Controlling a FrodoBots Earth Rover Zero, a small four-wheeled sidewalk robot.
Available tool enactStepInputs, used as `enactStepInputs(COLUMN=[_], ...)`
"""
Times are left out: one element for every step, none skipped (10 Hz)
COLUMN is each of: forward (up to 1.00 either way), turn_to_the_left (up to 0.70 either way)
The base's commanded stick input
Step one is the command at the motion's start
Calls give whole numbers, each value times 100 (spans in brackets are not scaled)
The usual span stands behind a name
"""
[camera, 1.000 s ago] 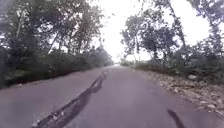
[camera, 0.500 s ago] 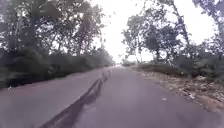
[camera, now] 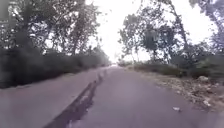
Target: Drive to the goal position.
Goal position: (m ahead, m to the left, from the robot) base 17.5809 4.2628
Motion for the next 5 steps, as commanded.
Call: enactStepInputs(forward=[100, 100, 100, 100, 100], turn_to_the_left=[0, 0, 0, 0, 0])
